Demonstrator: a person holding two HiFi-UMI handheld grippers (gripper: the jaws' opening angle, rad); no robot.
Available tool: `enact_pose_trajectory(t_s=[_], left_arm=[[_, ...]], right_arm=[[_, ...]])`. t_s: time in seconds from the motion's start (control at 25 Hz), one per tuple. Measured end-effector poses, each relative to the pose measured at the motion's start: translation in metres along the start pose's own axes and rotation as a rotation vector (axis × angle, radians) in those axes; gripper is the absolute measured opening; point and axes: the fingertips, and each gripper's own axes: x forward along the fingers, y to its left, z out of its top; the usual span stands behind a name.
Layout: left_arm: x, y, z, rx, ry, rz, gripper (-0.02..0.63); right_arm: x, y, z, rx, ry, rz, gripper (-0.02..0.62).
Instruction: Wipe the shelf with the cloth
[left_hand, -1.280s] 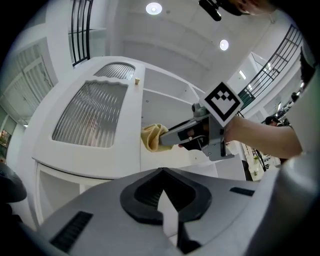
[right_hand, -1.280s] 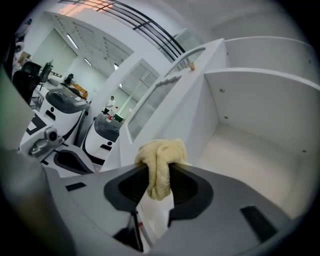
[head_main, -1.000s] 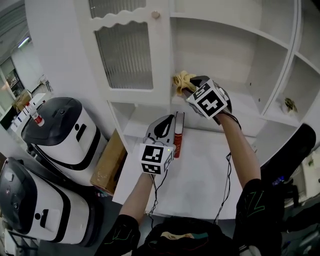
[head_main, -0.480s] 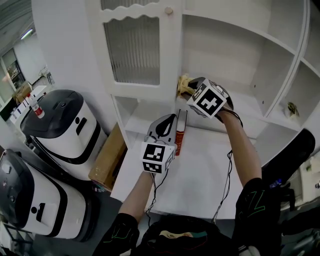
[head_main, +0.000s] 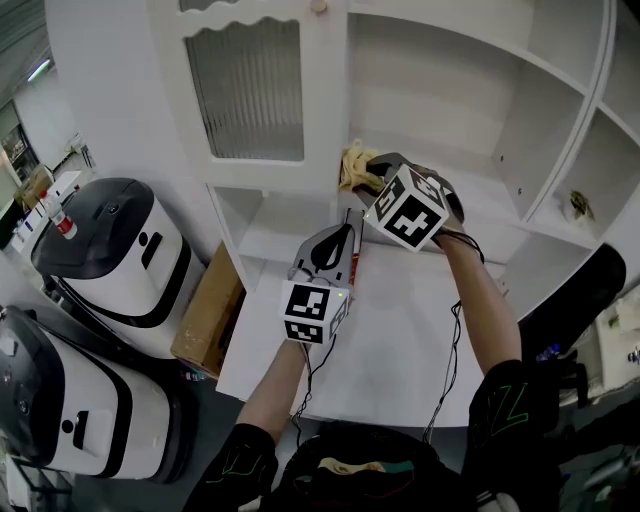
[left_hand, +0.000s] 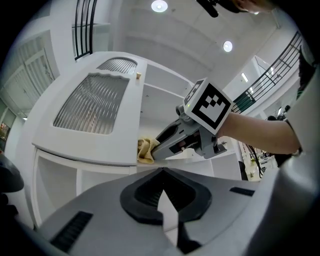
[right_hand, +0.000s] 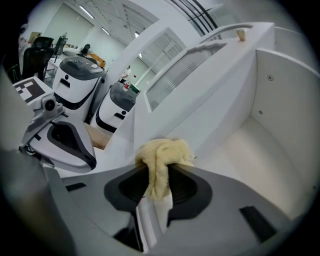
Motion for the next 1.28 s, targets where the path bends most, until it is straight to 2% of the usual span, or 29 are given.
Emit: enact_pose_trajectory(t_s=[0.32, 0.76, 1.0, 1.28], left_arm=[[0.011, -0.008, -0.002, -0.022, 0.001, -0.022, -0.002], [0.035, -0.047, -0.009, -0.05, 0.005, -0.107, -0.002], [0.045, -0.07, -0.009, -0.052, 0.008, -0.159, -0.002], [0.057, -0.099, -0.015, -0.067, 0.016, -0.214, -0.002]], right_arm=[[-0.015, -0.011, -0.026, 0.065, 0.013, -0.04, 0.118], [-0.045, -0.025, -0.073, 0.137, 0.049, -0.097, 0.118], [-0.063, -0.032, -0.099, 0.216, 0.047, -0.117, 0.118], [-0.087, -0.043, -0.138, 0.264, 0.104, -0.173, 0.118]])
